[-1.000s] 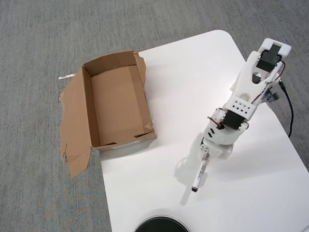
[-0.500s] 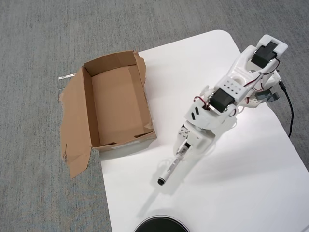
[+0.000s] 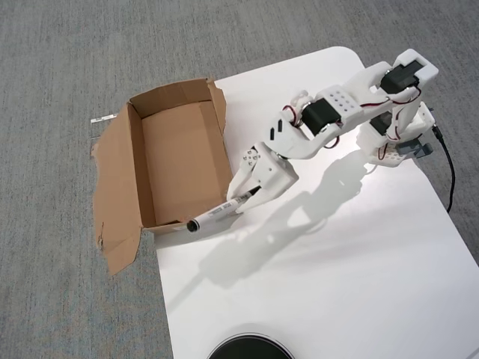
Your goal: Grasp a pen and put it in the box.
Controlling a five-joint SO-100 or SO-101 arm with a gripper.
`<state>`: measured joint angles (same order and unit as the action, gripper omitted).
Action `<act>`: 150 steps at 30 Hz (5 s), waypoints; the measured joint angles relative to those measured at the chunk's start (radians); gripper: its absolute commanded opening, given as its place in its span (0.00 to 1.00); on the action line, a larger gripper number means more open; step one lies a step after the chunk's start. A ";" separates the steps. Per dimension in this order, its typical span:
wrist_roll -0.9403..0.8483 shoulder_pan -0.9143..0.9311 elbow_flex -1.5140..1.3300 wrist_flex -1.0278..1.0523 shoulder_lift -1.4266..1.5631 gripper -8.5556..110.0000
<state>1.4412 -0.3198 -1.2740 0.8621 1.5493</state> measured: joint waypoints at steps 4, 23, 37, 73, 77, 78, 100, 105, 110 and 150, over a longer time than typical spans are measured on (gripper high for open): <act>-0.005 0.075 0.044 -0.023 0.000 0.08; -0.006 0.253 0.202 -0.150 -0.170 0.08; -0.002 0.396 0.202 -0.164 -0.282 0.08; -0.006 0.420 0.218 -0.281 -0.630 0.08; -0.006 0.414 0.218 -0.281 -0.630 0.08; -0.006 0.414 0.218 -0.281 -0.630 0.09; -0.005 0.414 0.218 -0.281 -0.630 0.18; -0.005 0.414 0.218 -0.281 -0.630 0.18; -0.005 0.414 0.218 -0.281 -0.629 0.17; -0.904 0.359 0.218 0.034 0.114 0.08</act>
<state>0.5377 0.0391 -1.0561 0.8958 1.6628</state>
